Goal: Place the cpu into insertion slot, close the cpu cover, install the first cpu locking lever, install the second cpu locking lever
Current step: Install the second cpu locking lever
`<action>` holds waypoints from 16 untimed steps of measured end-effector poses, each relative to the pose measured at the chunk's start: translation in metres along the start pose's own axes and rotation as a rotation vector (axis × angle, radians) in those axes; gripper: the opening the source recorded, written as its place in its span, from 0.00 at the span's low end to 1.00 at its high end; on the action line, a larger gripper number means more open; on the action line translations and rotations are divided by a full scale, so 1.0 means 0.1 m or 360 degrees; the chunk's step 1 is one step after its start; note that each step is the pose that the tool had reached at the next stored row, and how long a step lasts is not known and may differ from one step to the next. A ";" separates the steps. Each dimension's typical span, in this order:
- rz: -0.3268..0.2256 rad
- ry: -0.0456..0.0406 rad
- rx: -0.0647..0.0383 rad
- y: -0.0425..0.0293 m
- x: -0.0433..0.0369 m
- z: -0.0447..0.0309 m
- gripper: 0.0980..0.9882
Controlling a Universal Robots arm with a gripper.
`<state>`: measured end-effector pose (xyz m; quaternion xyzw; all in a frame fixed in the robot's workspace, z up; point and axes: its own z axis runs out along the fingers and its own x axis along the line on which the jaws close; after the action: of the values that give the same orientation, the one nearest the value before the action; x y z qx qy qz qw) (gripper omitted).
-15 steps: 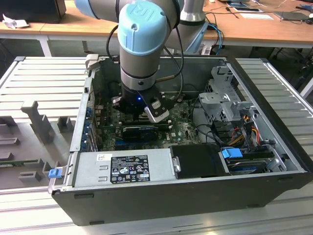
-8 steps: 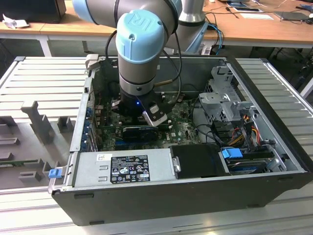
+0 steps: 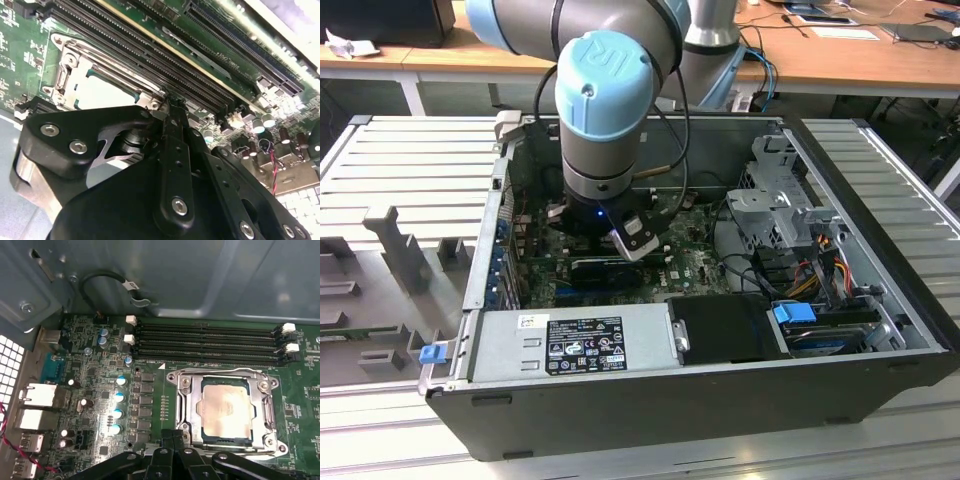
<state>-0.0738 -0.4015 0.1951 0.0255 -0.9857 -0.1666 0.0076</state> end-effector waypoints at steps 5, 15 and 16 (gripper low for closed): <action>0.0000 0.0000 0.0000 -0.003 0.019 0.007 0.01; 0.0000 -0.0001 -0.0005 0.031 0.021 -0.087 0.01; 0.0000 -0.0001 -0.0005 0.037 0.021 -0.105 0.01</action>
<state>-0.0758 -0.4016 0.2063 0.0256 -0.9854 -0.1682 0.0074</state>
